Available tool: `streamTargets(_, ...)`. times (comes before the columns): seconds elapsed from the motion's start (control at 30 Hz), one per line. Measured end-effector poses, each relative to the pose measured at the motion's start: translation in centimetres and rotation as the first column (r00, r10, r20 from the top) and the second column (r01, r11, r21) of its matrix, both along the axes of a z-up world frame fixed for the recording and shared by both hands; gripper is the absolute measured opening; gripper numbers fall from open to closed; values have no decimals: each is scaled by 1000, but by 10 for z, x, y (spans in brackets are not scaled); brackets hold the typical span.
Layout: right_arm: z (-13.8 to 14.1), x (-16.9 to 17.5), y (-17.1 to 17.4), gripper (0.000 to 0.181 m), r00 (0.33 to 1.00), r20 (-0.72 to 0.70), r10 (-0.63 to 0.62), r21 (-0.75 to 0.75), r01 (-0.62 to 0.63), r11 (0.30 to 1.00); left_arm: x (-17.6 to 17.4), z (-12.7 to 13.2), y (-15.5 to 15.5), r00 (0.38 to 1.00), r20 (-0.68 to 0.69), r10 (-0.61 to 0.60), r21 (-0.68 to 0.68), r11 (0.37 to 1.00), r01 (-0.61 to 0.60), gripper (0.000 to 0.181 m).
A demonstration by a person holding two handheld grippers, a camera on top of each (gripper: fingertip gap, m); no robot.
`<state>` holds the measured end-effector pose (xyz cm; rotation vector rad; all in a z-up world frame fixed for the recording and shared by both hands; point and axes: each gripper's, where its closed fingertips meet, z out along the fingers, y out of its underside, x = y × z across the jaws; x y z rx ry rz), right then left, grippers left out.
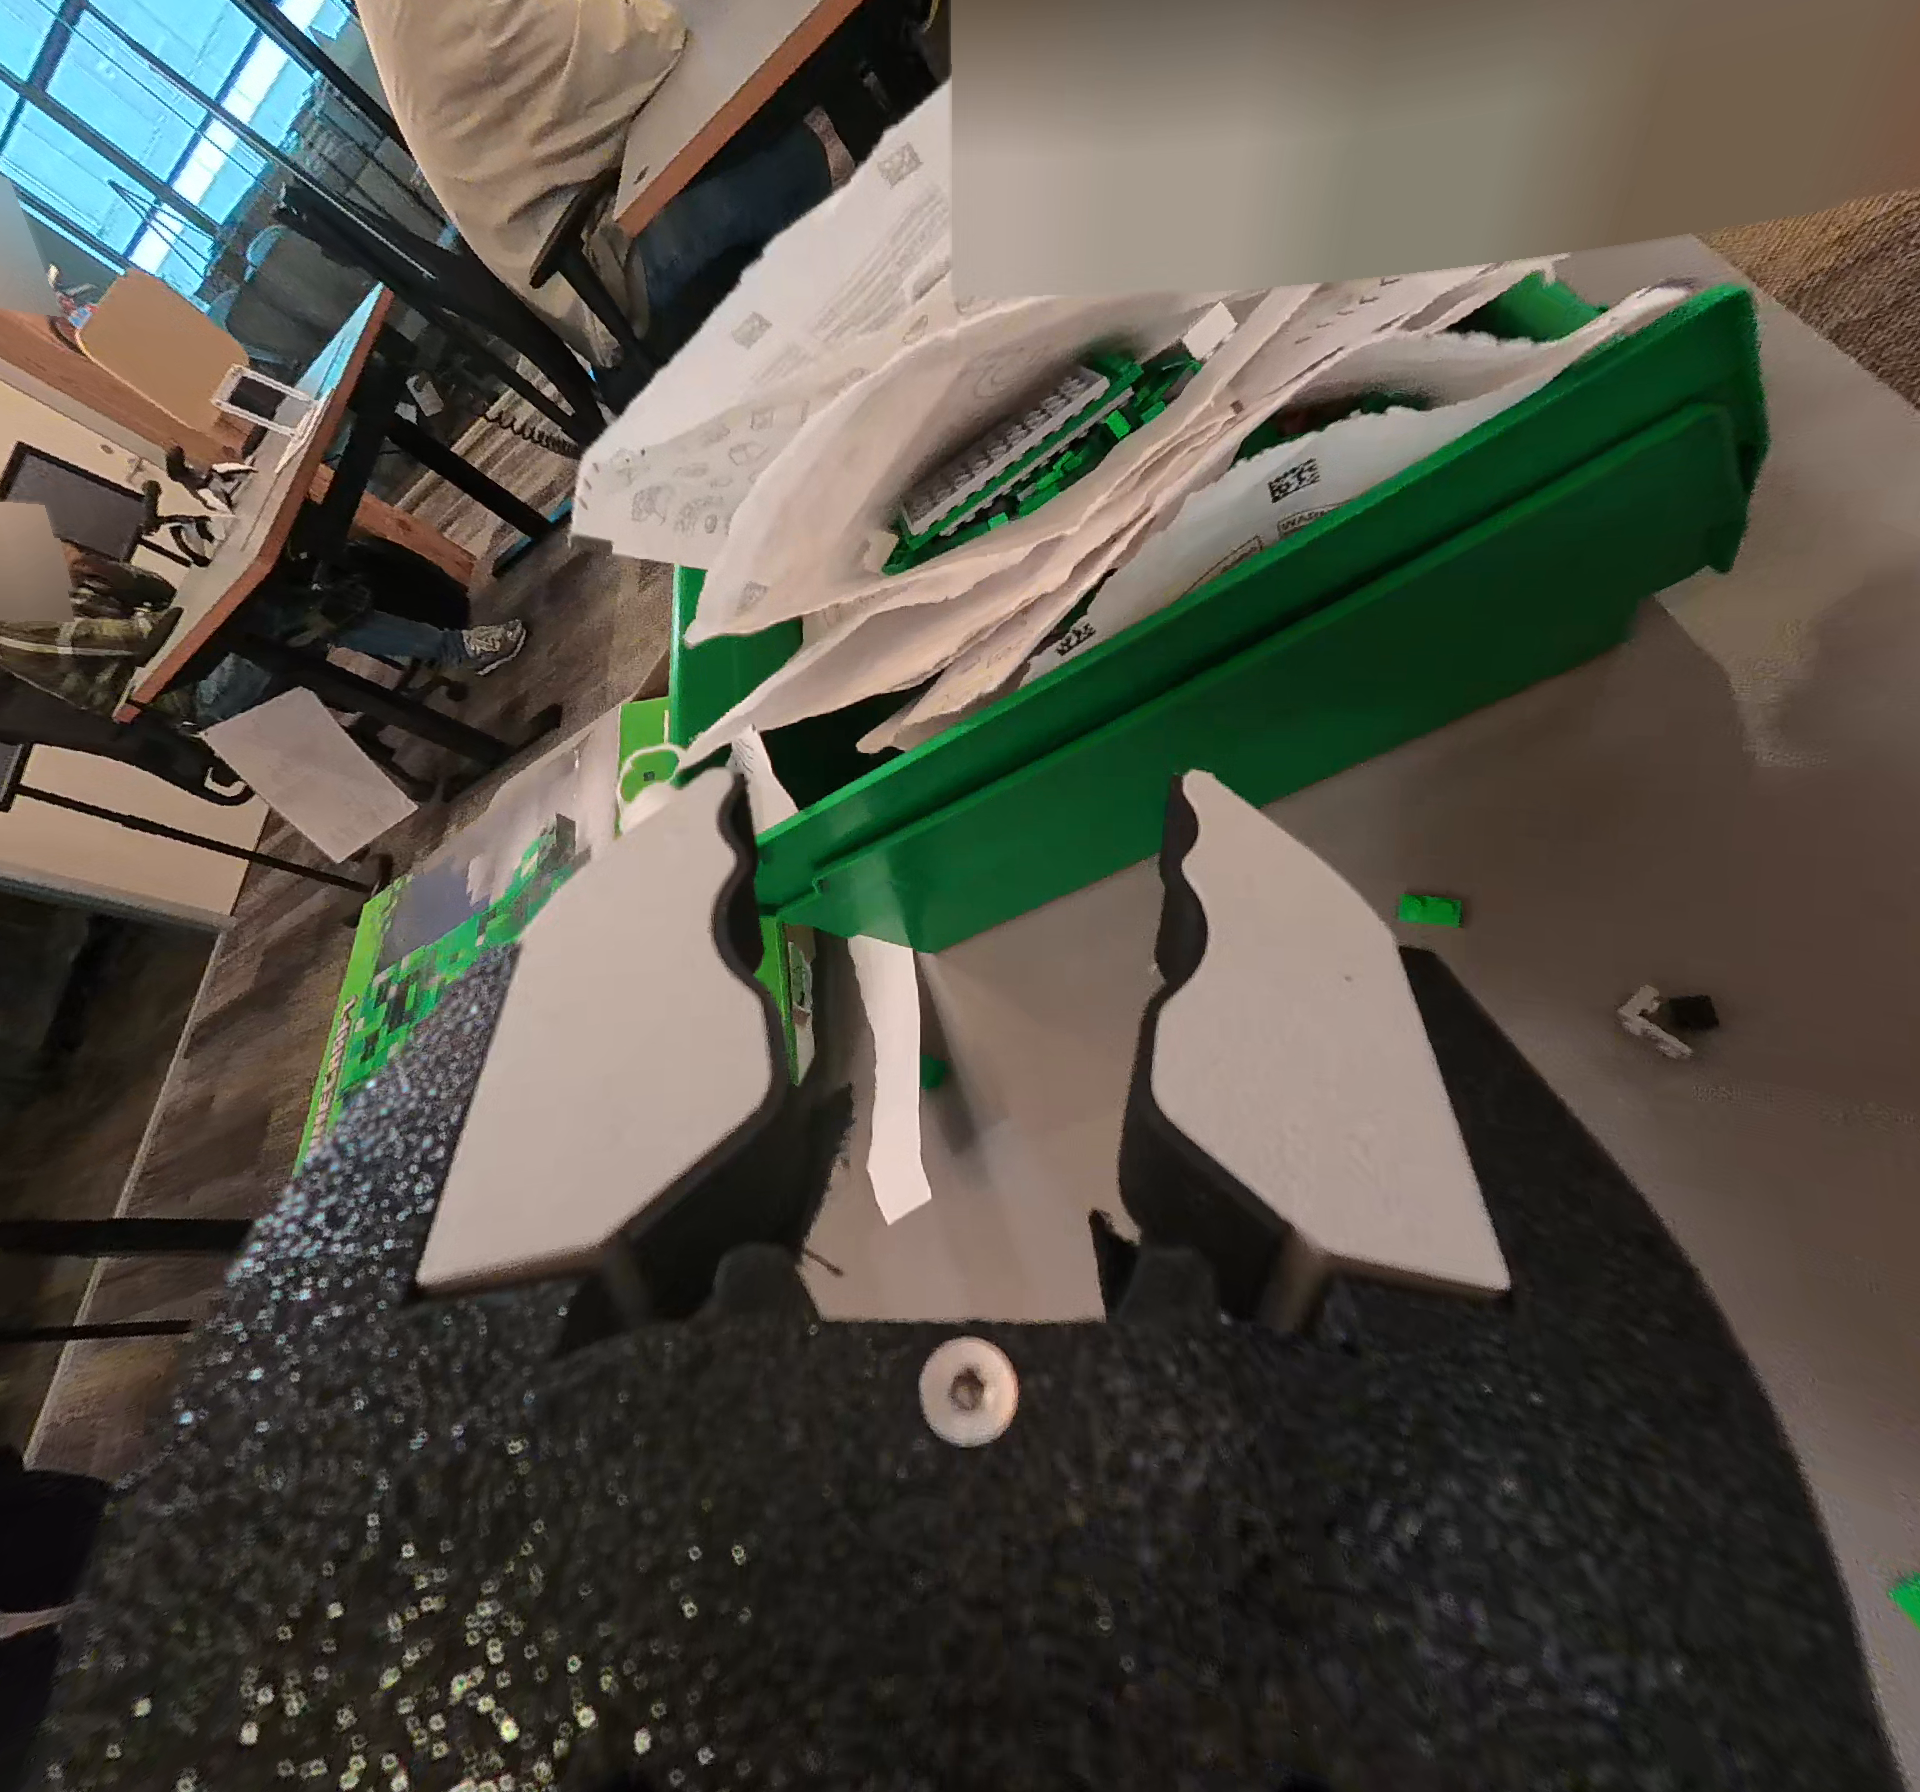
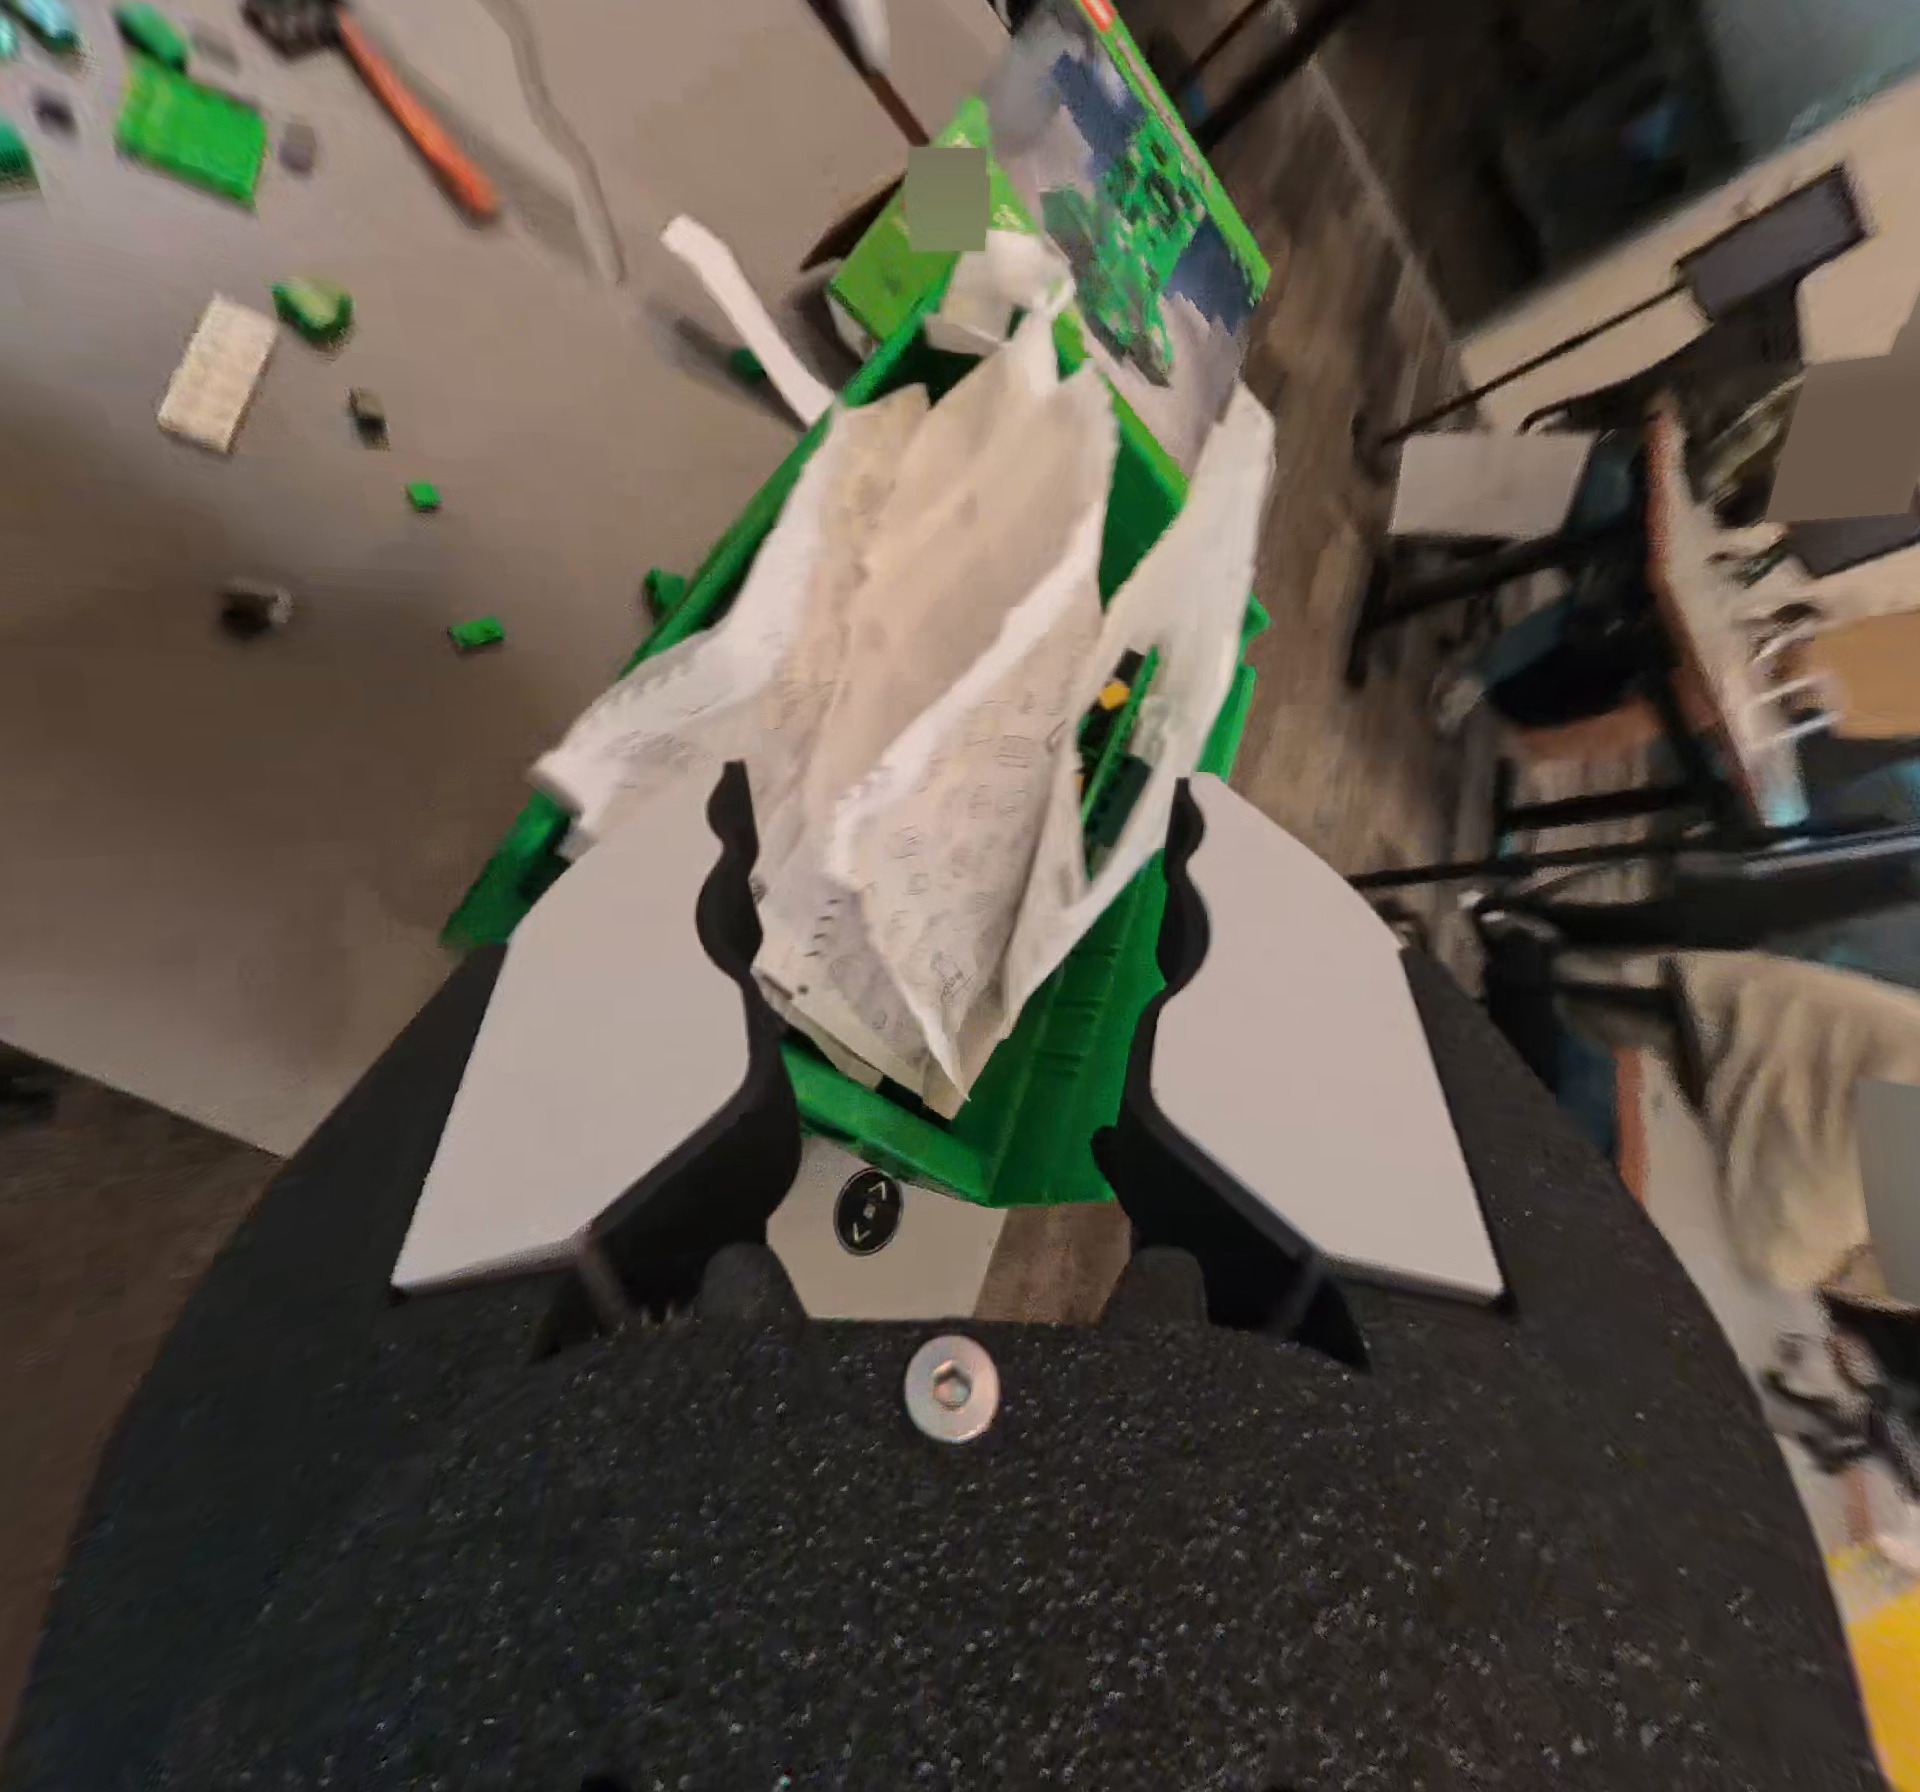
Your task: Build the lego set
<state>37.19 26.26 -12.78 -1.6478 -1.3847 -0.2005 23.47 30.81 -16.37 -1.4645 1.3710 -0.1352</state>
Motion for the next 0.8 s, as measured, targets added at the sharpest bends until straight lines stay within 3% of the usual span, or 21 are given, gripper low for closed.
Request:
streamTargets(0.1,-29,0,-2,74,996,87,0,127,-11,992,0,-1,0,1000,-9,-5,-3,1000,5,78)
streamTargets(0.23,-60,-2,11,76,986,168,-18,142,-6,990,6,0,-1,999,-34,-18,-4,1000,18,74)
streamTargets(0.3,-55,4,25,69,976,204,-74,226,26,974,8,1,-2,999,-39,-28,-4,1000,28,74)
streamTargets(0.37,-39,11,38,47,976,166,-141,309,84,947,11,1,-5,999,-19,-47,-26,999,46,73)
streamTargets(0.5,-23,26,57,22,975,44,-219,303,196,933,12,3,-4,999,6,-53,-32,998,53,67)
streamTargets(0.8,-11,44,75,21,958,-81,-275,243,287,927,26,4,-5,995,-11,-102,-36,994,102,58)
